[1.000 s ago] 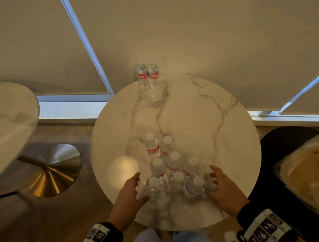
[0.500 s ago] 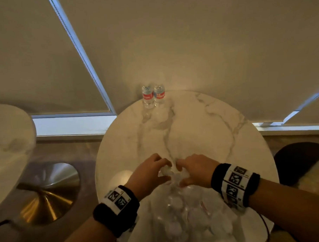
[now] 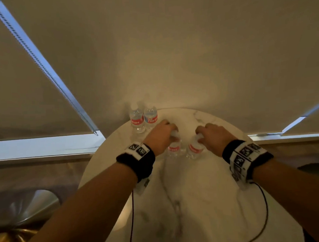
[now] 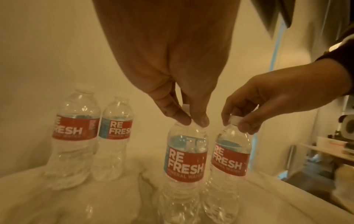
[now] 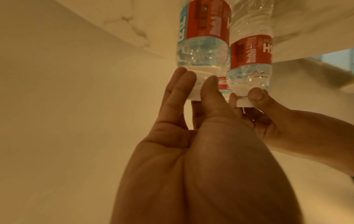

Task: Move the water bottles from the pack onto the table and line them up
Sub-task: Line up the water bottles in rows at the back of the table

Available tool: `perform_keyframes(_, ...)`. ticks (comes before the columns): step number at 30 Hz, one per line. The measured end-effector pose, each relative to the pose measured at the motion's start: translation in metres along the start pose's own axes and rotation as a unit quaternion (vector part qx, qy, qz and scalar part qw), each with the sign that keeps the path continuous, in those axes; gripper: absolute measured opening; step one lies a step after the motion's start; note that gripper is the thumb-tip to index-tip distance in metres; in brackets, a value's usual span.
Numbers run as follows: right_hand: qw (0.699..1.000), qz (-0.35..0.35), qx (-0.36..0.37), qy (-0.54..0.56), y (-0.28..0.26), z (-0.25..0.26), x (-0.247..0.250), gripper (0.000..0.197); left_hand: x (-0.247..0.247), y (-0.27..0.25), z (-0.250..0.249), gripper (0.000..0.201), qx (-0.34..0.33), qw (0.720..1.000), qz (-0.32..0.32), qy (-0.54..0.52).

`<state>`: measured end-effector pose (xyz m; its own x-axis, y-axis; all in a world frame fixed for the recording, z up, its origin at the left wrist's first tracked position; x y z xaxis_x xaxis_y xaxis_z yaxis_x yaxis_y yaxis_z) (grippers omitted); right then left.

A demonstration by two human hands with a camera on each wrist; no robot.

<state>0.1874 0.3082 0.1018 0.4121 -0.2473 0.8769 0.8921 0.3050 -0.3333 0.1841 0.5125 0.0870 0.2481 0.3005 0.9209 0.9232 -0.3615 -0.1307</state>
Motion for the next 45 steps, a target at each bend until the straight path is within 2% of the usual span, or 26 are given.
perform_keyframes(5, 0.999, -0.047, 0.016, 0.016, 0.087, 0.001, 0.021, 0.028, 0.009, 0.074, 0.029, 0.035, 0.028, 0.999, -0.032, 0.029)
perform_keyframes(10, 0.997, -0.05, 0.052, 0.011, 0.132, 0.012, 0.027, 0.031, 0.012, 0.103, 0.052, 0.035, 0.063, 0.995, -0.065, 0.047)
perform_keyframes(13, 0.996, -0.05, 0.071, 0.009, 0.146, 0.018, 0.026, 0.032, 0.013, 0.109, 0.059, 0.036, 0.091, 0.99, -0.084, 0.061)
perform_keyframes(19, 0.995, -0.052, 0.078, 0.02, 0.151, 0.019, 0.026, 0.033, 0.017, 0.113, 0.059, 0.04, 0.114, 0.987, -0.071, 0.085)
perform_keyframes(22, 0.996, -0.046, 0.066, 0.044, 0.142, 0.018, 0.033, 0.052, 0.024, 0.106, 0.055, 0.046, 0.116, 0.987, -0.076, 0.084)
perform_keyframes(24, 0.996, -0.045, 0.054, 0.049, 0.126, 0.017, 0.037, 0.068, 0.029, 0.092, 0.049, 0.052, 0.11, 0.986, -0.099, 0.078)
perform_keyframes(25, 0.997, -0.044, 0.05, 0.039, 0.116, 0.015, 0.039, 0.07, 0.031, 0.081, 0.046, 0.051, 0.102, 0.985, -0.12, 0.071)
perform_keyframes(27, 0.998, -0.036, 0.053, 0.006, 0.086, 0.012, 0.042, 0.062, 0.032, 0.054, 0.037, 0.044, 0.078, 0.984, -0.154, 0.048)
perform_keyframes(29, 0.997, -0.017, 0.069, -0.018, 0.047, 0.009, 0.042, 0.051, 0.028, 0.022, 0.023, 0.035, 0.044, 0.986, -0.153, 0.038)
perform_keyframes(34, 0.99, 0.041, 0.128, -0.031, -0.069, -0.002, 0.024, 0.036, -0.002, -0.077, -0.021, 0.026, -0.037, 0.996, -0.075, 0.0)
perform_keyframes(39, 0.978, 0.135, 0.156, 0.014, -0.167, -0.007, -0.02, 0.029, -0.039, -0.167, -0.065, 0.026, -0.065, 0.996, 0.036, -0.041)
perform_keyframes(43, 0.957, 0.225, 0.18, 0.031, -0.226, -0.009, -0.055, 0.043, -0.054, -0.212, -0.102, 0.031, -0.092, 0.985, 0.131, -0.07)
perform_keyframes(45, 0.949, 0.247, 0.194, 0.034, -0.247, -0.012, -0.068, 0.049, -0.059, -0.221, -0.115, 0.04, -0.107, 0.976, 0.181, -0.059)
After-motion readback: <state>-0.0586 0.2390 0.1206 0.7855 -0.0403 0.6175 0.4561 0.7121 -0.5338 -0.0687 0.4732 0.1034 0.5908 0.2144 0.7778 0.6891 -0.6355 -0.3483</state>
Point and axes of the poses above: each hand's wrist, its own y-axis towards the middle knuckle, its own x-axis out of the back of the hand, z = x × y, the point moved 1 cm from there along y, towards the middle knuckle, and after that the axes turned 13 degrees about y, right-handed, at the moved point
